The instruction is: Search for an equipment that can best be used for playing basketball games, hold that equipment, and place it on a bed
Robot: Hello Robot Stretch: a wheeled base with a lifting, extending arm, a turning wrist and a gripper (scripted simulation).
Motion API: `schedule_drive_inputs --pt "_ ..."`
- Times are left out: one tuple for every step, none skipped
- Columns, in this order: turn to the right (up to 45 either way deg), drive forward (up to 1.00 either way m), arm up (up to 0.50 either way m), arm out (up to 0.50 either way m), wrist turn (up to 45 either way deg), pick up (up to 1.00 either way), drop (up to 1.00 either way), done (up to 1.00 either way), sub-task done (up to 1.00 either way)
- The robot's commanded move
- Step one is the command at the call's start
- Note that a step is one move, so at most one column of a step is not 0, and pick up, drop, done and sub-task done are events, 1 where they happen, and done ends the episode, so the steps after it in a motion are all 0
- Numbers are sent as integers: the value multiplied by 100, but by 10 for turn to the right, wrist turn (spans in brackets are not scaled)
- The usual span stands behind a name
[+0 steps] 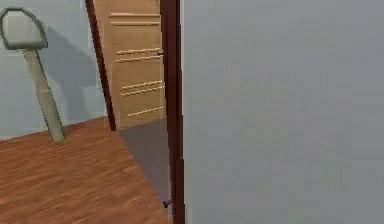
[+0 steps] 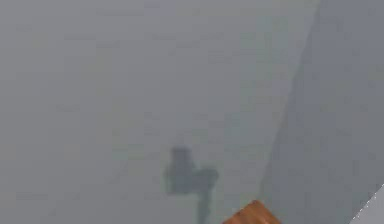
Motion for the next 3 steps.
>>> schedule_drive_inputs --pt "-300 0 0 0 0 0 0 0 0" --pt "0 65 0 0 0 0 0 0 0" --pt "-450 0 0 0 0 0 0 0 0"
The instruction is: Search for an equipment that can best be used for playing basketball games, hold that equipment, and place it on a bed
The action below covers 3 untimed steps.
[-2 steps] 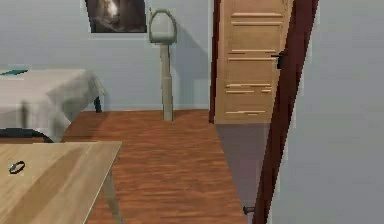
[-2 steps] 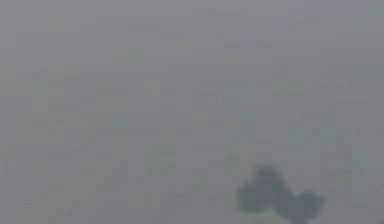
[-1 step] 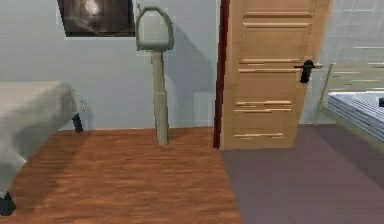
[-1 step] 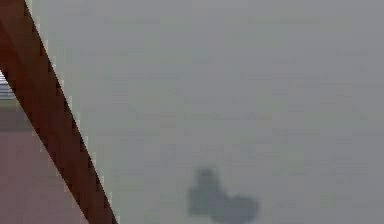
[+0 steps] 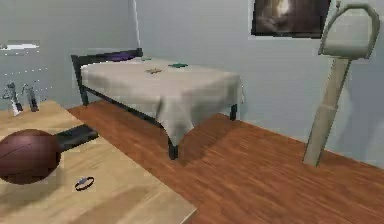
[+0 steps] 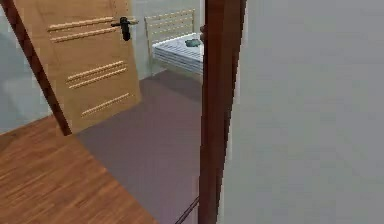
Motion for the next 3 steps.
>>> schedule_drive_inputs --pt "-450 0 0 0 0 0 0 0 0" --pt "-450 0 0 0 0 0 0 0 0" --pt "-390 0 0 0 0 0 0 0 0"
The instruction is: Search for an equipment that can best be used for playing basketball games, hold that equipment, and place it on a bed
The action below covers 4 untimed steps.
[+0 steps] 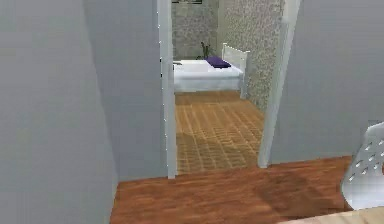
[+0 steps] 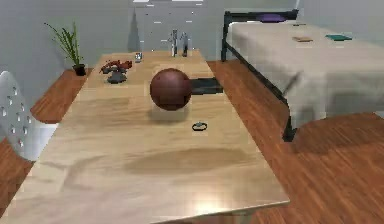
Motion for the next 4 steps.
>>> schedule_drive_inputs --pt "450 0 0 0 0 0 0 0 0" --pt "450 0 0 0 0 0 0 0 0" --pt "450 0 0 0 0 0 0 0 0" --pt "180 0 0 0 0 0 0 0 0"
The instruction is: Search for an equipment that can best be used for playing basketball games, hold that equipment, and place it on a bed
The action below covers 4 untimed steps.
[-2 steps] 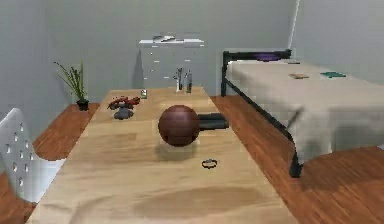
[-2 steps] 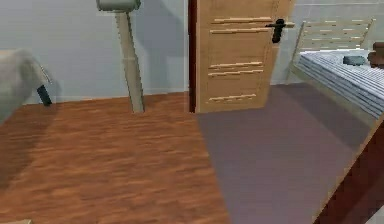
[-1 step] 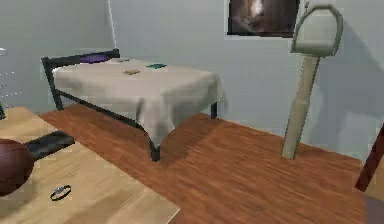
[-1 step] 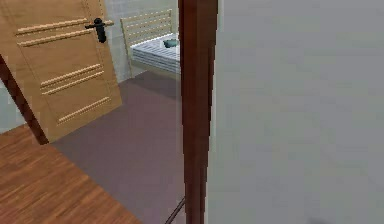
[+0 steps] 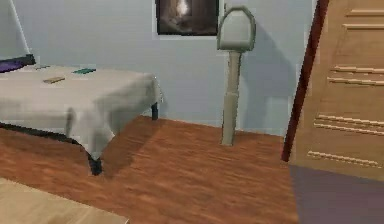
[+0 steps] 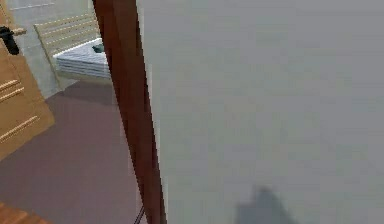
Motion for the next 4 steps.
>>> schedule_drive_inputs --pt "0 60 0 0 0 0 0 0 0" --pt "-180 0 0 0 0 0 0 0 0" --pt "0 15 0 0 0 0 0 0 0" --pt "-450 0 0 0 0 0 0 0 0"
